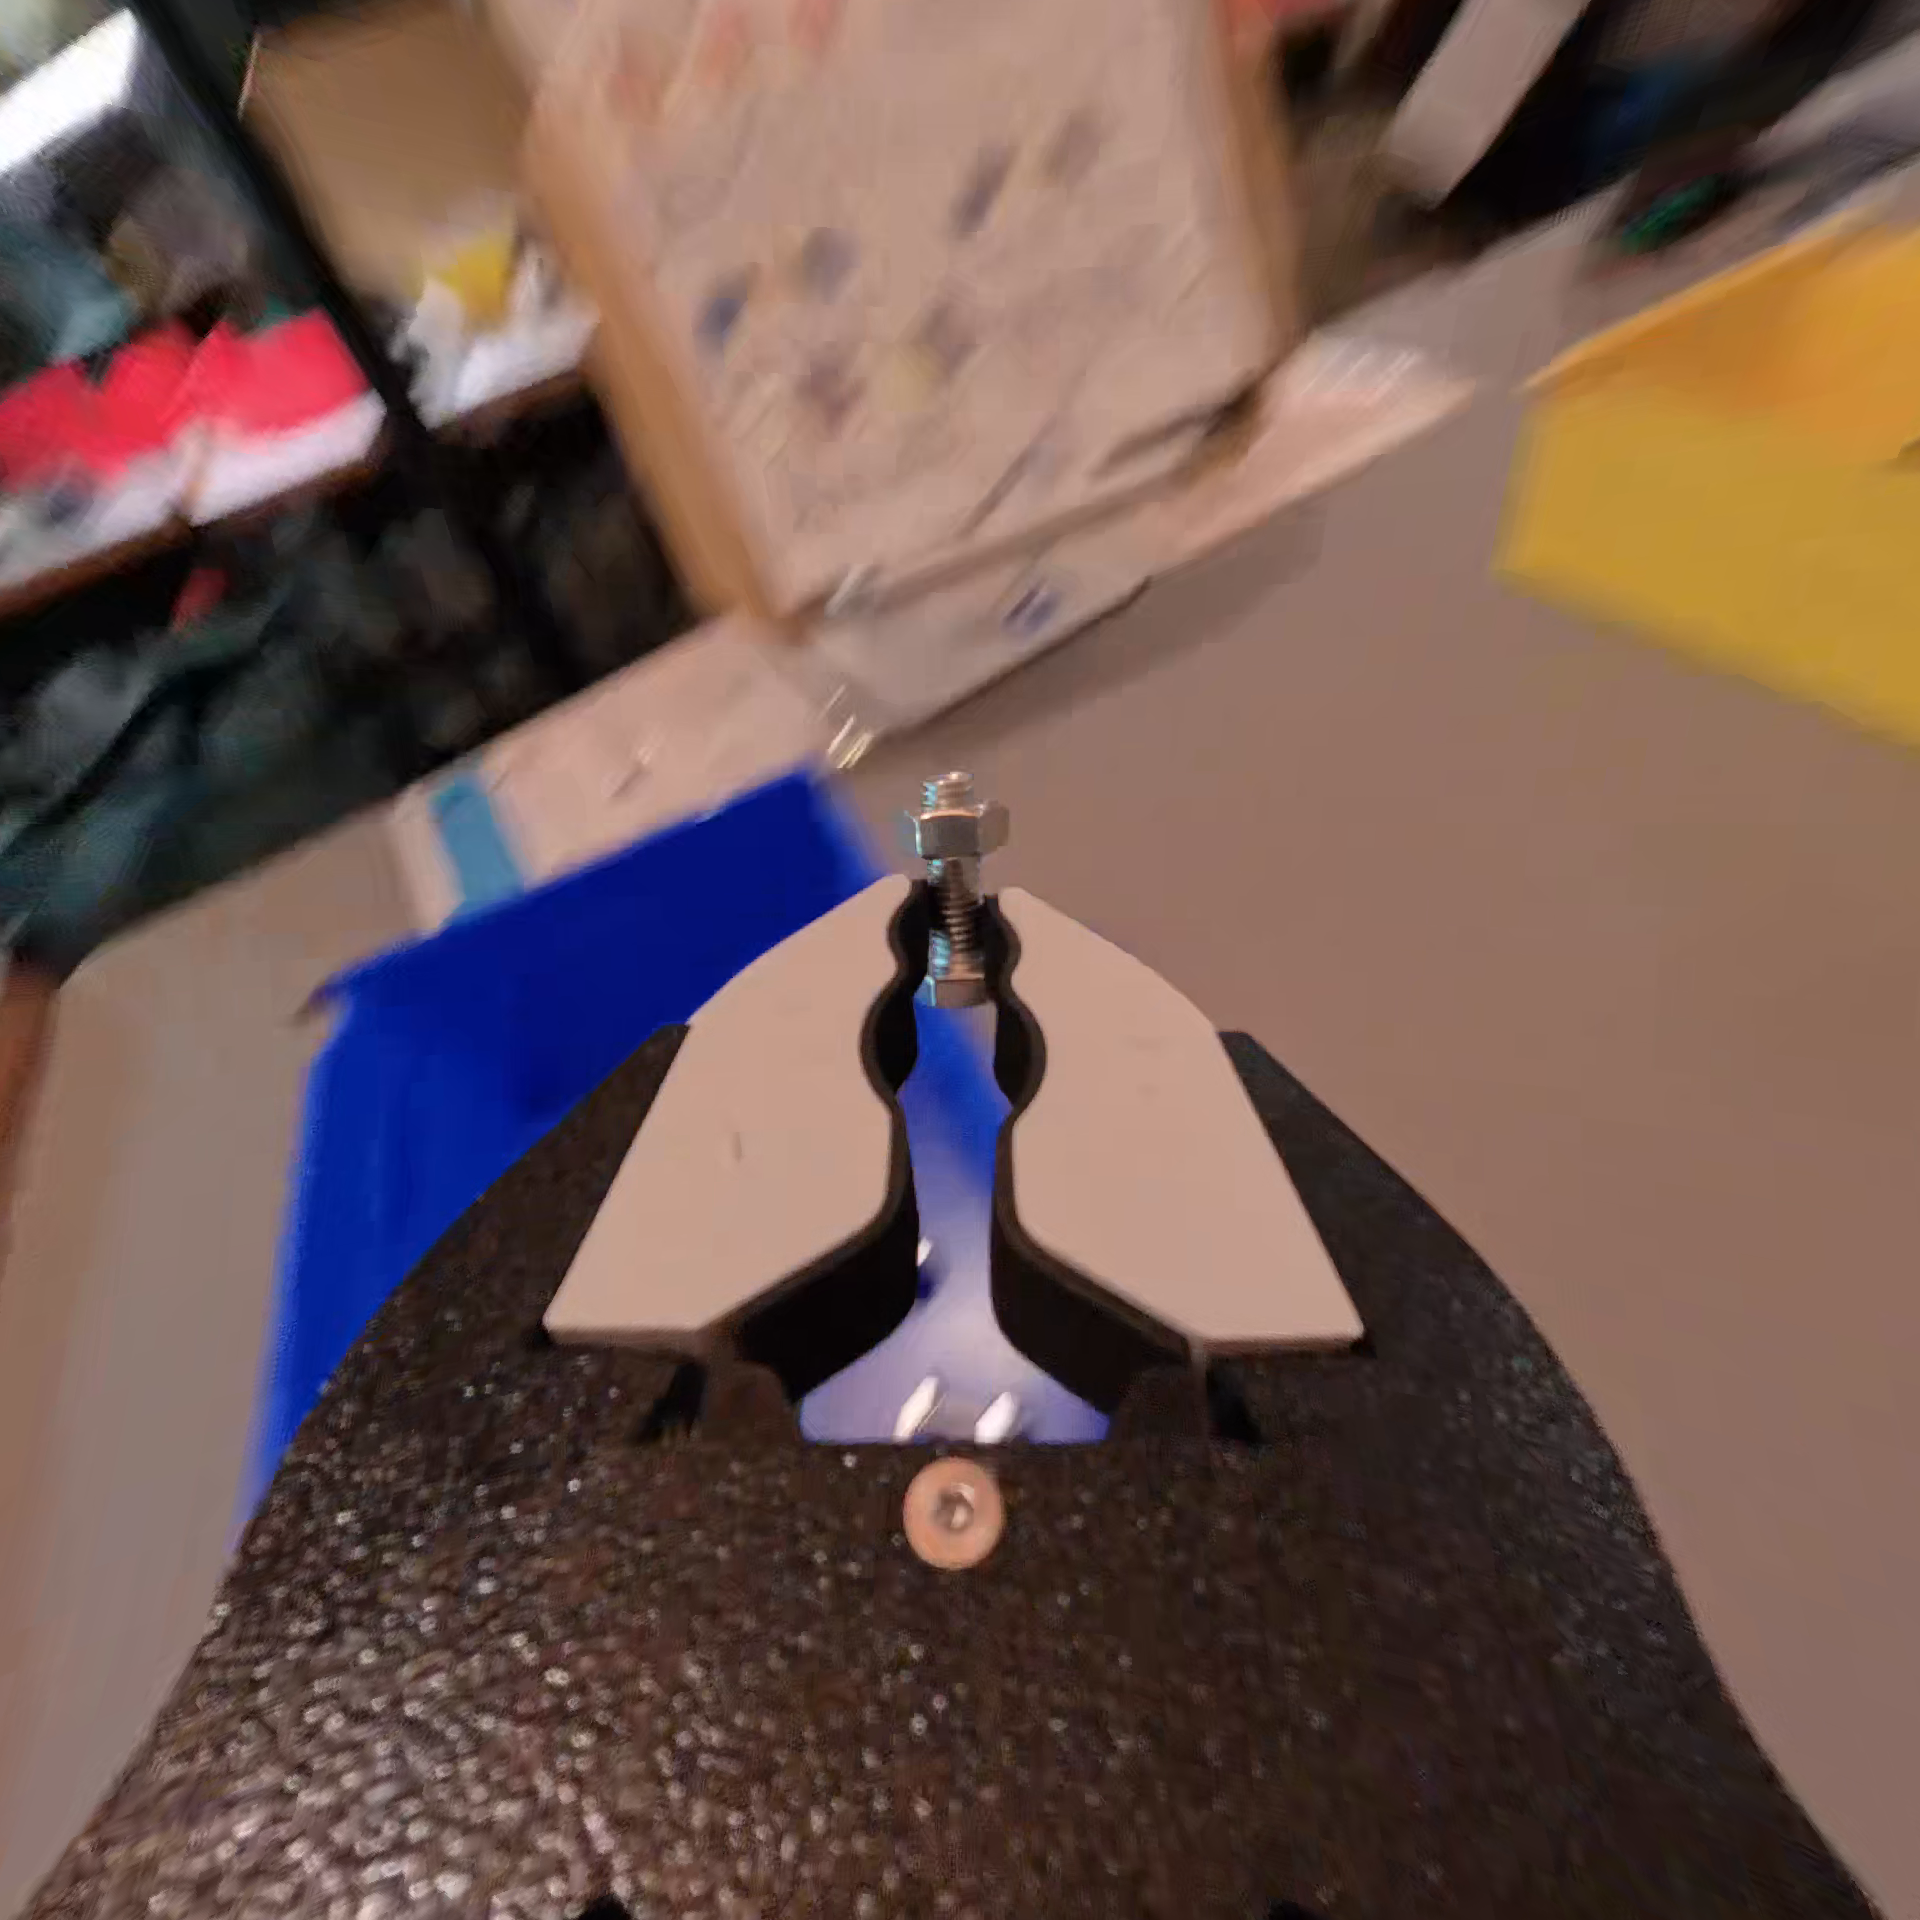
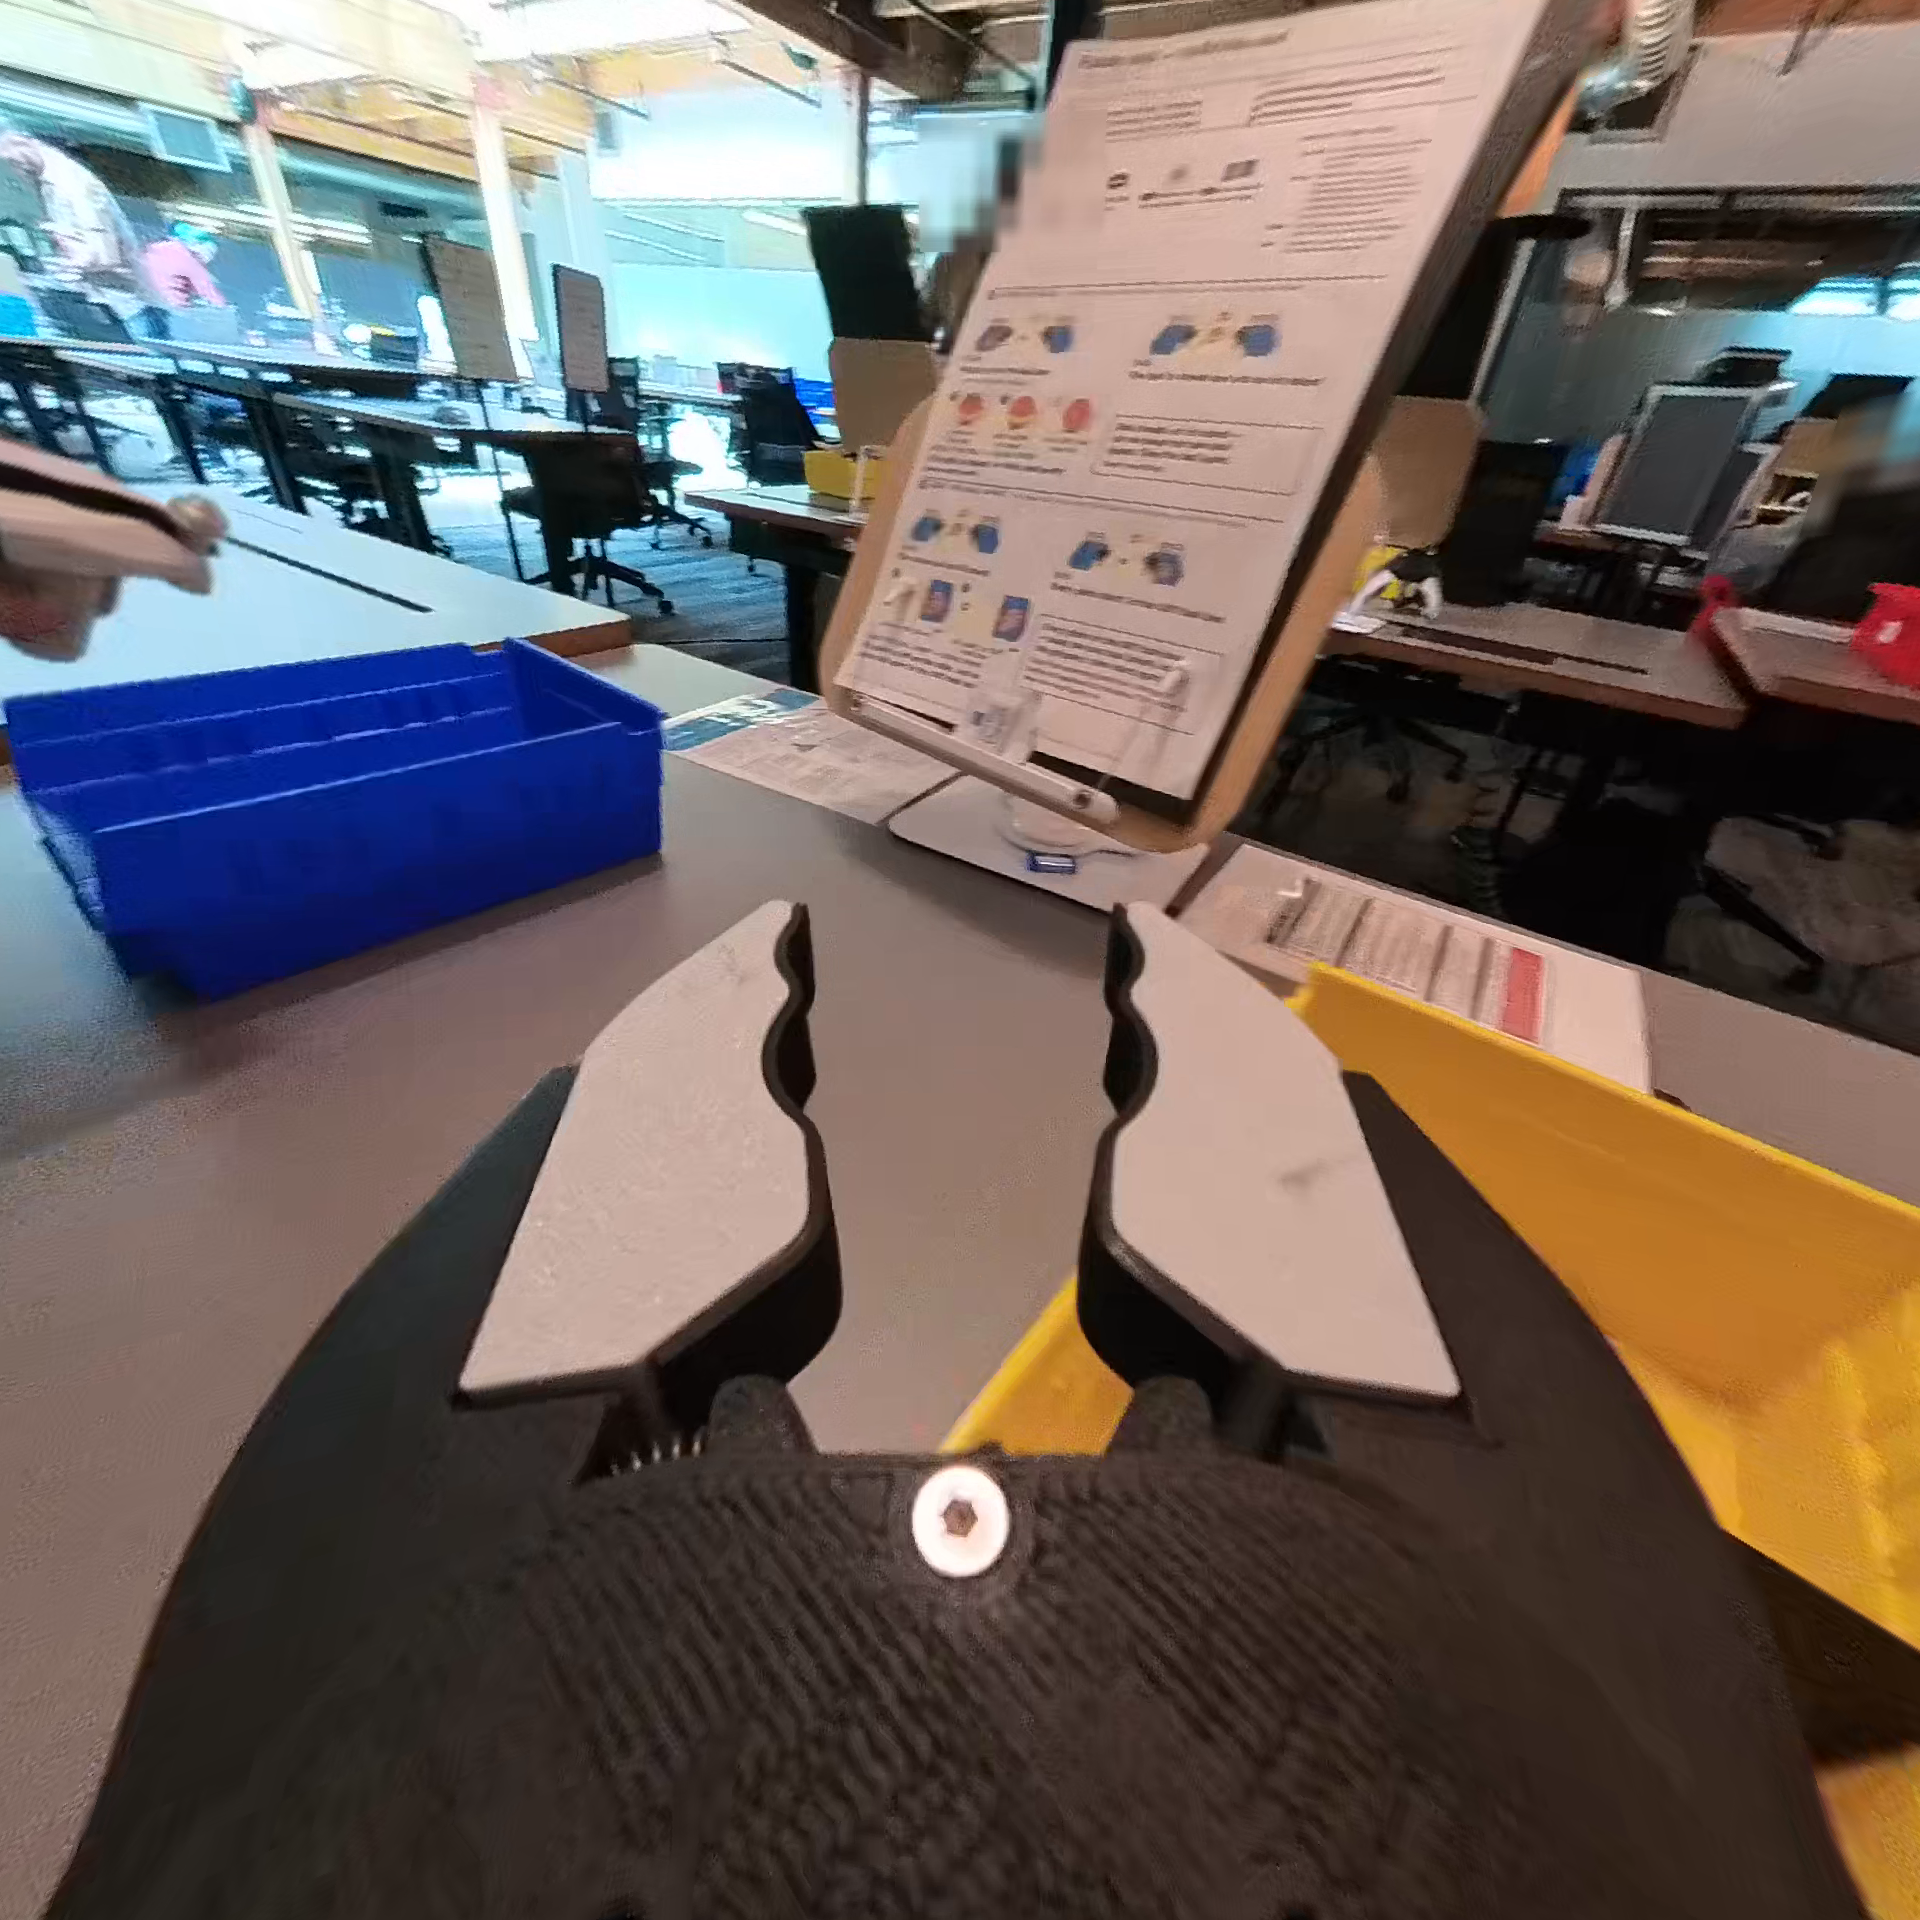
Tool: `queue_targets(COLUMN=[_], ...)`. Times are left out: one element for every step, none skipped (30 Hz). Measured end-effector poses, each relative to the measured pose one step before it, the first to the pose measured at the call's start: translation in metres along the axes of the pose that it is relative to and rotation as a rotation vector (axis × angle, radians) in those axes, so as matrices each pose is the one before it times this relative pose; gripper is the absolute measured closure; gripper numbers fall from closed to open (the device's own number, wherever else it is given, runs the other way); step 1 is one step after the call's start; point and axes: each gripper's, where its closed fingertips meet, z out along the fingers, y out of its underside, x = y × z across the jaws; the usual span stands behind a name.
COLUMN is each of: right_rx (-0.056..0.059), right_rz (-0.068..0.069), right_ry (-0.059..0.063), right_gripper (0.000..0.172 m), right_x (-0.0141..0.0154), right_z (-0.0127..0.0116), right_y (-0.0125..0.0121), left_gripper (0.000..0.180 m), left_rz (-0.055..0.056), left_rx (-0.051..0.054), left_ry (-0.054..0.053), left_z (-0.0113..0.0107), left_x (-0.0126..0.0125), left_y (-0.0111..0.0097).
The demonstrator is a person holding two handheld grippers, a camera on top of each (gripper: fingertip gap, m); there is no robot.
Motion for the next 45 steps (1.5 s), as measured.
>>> queue_targets(right_rx=[0.0036,0.0247,0.0428,0.0497,0.0460,0.0311,0.0115,-0.0009,0.0003,-0.0036,-0.0156,-0.0248,-0.0327,-0.0310,-0.0148,-0.0077,-0.0084,-0.0069,-0.0025,0.0031,0.0059,0.0014,-0.0024,-0.0029,-0.0016,-0.0061,-0.0040,0.0033,0.0058,-0.0028,-0.0060,-0.0012,0.0023,-0.0009,0.0007,0.0043,0.0075,0.0097,0.0036,-0.0051,0.0033,0.0206,0.0192,0.0022,-0.0127], right_rz=[0.0090,0.0170,0.0278,0.0370,0.0409,0.0351,0.0263,0.0101,-0.0069,-0.0125,-0.0145,-0.0198,-0.0226,-0.0248,-0.0222,-0.0098,0.0013,0.0009,0.0015,0.0089,0.0140,0.0099,0.0019,-0.0054,-0.0052,-0.0025,0.0007,0.0026,0.0032,0.0019,-0.0024,-0.0087,-0.0070,0.0030,0.0121,0.0189,0.0127,-0.0050,-0.0079,0.0015,0.0097,0.0024,-0.0077,-0.0136,-0.0169], right_ry=[-0.0458,-0.0543,-0.0680,-0.0746,-0.0671,-0.0506,-0.0258,-0.0149,-0.0173,-0.0197,-0.0158,-0.0066,0.0086,0.0129,0.0022,-0.0056,-0.0046,-0.0043,-0.0002,0.0039,-0.0105,-0.0190,0.0001,0.0110,0.0089,0.0055,0.0091,0.0072,0.0014,-0.0039,-0.0003,0.0002,0.0010,0.0003,0.0020,0.0157,0.0491,0.0371,-0.0121,-0.0457,-0.0376,-0.0310,-0.0250,-0.0131,0.0022], right_gripper=[0.116,0.114,0.112,0.112,0.115,0.119,0.124,0.124,0.124,0.126,0.127,0.127,0.127,0.128,0.129,0.131,0.132,0.134,0.136,0.138,0.139,0.141,0.142,0.143,0.145,0.148,0.149,0.150,0.149,0.147,0.146,0.143,0.139,0.133,0.130,0.128,0.139,0.138,0.136,0.134,0.134,0.133,0.132,0.132,0.132], right_x=[-0.01637,-0.01919,-0.02233,-0.02346,-0.02146,-0.01709,-0.01121,-0.00807,-0.00765,-0.00703,-0.00522,-0.00256,0.00021,0.00118,-0.00040,-0.00163,-0.00136,-0.00131,-0.00066,0.00012,-0.00214,-0.00333,-0.00097,0.00059,0.00064,0.00072,0.00142,0.00170,0.00136,0.00089,0.00163,0.00211,0.00312,0.00398,0.00463,0.00628,0.01084,0.00898,0.00098,-0.00550,-0.00674,-0.00779,-0.00808,-0.00639,-0.00319], right_z=[0.00967,0.00996,0.01023,0.01022,0.01026,0.00971,0.00883,0.00727,0.00534,0.00437,0.00427,0.00409,0.00316,0.00248,0.00195,0.00184,0.00189,0.00157,0.00131,0.00151,0.00179,0.00193,0.00194,0.00174,0.00122,0.00098,0.00026,-0.00045,-0.00104,-0.00093,-0.00107,-0.00162,-0.00245,-0.00249,-0.00267,-0.00271,-0.00333,-0.00279,-0.00166,-0.00043,0.00092,0.00201,0.00303,0.00400,0.00393], right_y=[-0.00048,-0.00352,-0.00504,-0.00400,-0.00118,0.00277,0.00609,0.00735,0.00665,0.00714,0.00793,0.00773,0.00741,0.00645,0.00407,0.00297,0.00307,0.00304,0.00235,0.00124,0.00046,0.00077,0.00118,0.00143,0.00124,0.00164,0.00123,-0.00012,-0.00087,0.00006,0.00028,-0.00056,-0.00109,-0.00041,0.00010,-0.00002,0.00024,0.00025,0.00063,0.00066,-0.00112,-0.00353,-0.00301,-0.00034,0.00220], left_gripper=[0.172,0.172,0.172,0.172,0.172,0.172,0.171,0.171,0.172,0.172,0.172,0.172,0.172,0.172,0.172,0.172,0.172,0.172,0.172,0.172,0.172,0.172,0.172,0.172,0.172,0.172,0.172,0.172,0.172,0.172,0.172,0.172,0.172,0.172,0.172,0.172,0.172,0.172,0.172,0.172,0.172,0.172,0.172,0.172,0.172], left_rz=[-0.0064,-0.0155,-0.0221,-0.0212,-0.0182,-0.0187,-0.0224,-0.0211,-0.0174,-0.0255,-0.0289,-0.0102,0.0041,-0.0042,-0.0071,0.0042,0.0008,-0.0163,-0.0207,-0.0163,-0.0134,-0.0089,-0.0055,-0.0022,0.0010,0.0025,0.0011,-0.0003,-0.0016,-0.0033,-0.0026,-0.0028,-0.0036,-0.0035,-0.0018,-0.0005,-0.0032,-0.0031,0.0025,0.0081,0.0130,0.0118,0.0070,0.0064,0.0079], left_rx=[0.1055,0.0906,0.0841,0.0752,0.0636,0.0507,0.0403,0.0342,0.0235,0.0036,-0.0125,-0.0062,0.0065,0.0045,-0.0035,-0.0009,0.0116,0.0191,0.0204,0.0151,0.0054,0.0010,0.0010,0.0008,-0.0021,-0.0049,-0.0043,0.0004,0.0033,0.0002,-0.0008,0.0029,0.0039,0.0012,0.0023,0.0083,0.0144,0.0103,-0.0028,-0.0106,-0.0107,-0.0110,-0.0107,-0.0081,-0.0049], left_ry=[0.1106,0.1106,0.0976,0.0824,0.0707,0.0674,0.0590,0.0454,0.0372,0.0317,0.0258,0.0174,0.0127,0.0072,-0.0033,-0.0077,0.0028,0.0078,0.0060,0.0112,0.0099,0.0068,0.0088,0.0087,0.0041,0.0015,0.0030,0.0004,-0.0022,-0.0031,-0.0048,-0.0056,-0.0048,-0.0056,-0.0108,-0.0068,0.0064,-0.0002,-0.0134,-0.0054,-0.0002,-0.0019,0.0021,0.0047,0.0020], left_z=[0.00017,0.00629,0.01089,0.01338,0.01338,0.01204,0.00962,0.00722,0.00531,0.00386,0.00222,0.00031,-0.00094,-0.00164,-0.00208,-0.00252,-0.00267,-0.00218,-0.00162,-0.00096,-0.00021,0.00056,0.00091,0.00116,0.00103,0.00062,0.00025,-0.00013,-0.00033,-0.00057,-0.00064,-0.00102,-0.00101,-0.00083,-0.00102,-0.00131,-0.00145,-0.00103,-0.00061,0.00000,0.00053,0.00105,0.00123,0.00133,0.00108], left_x=[0.03045,0.02909,0.02525,0.02070,0.01677,0.01449,0.01185,0.00849,0.00575,0.00322,0.00170,0.00157,0.00225,0.00184,0.00036,-0.00040,0.00023,-0.00011,-0.00069,-0.00010,-0.00004,0.00018,0.00100,0.00145,0.00105,0.00055,0.00054,0.00003,-0.00053,-0.00093,-0.00120,-0.00135,-0.00143,-0.00134,-0.00202,-0.00171,0.00014,-0.00042,-0.00214,-0.00063,0.00062,0.00063,0.00112,0.00148,0.00129], left_y=[-0.01912,-0.01300,-0.00695,-0.00011,0.00582,0.00997,0.01173,0.01192,0.01186,0.01180,0.01044,0.00695,0.00331,0.00177,0.00138,0.00053,-0.00087,-0.00151,-0.00129,-0.00019,0.00109,0.00144,0.00101,0.00068,0.00082,0.00122,0.00097,0.00011,-0.00042,0.00002,0.00014,-0.00064,-0.00072,-0.00034,-0.00045,-0.00126,-0.00228,-0.00150,0.00041,0.00120,0.00109,0.00160,0.00174,0.00135,0.00080])
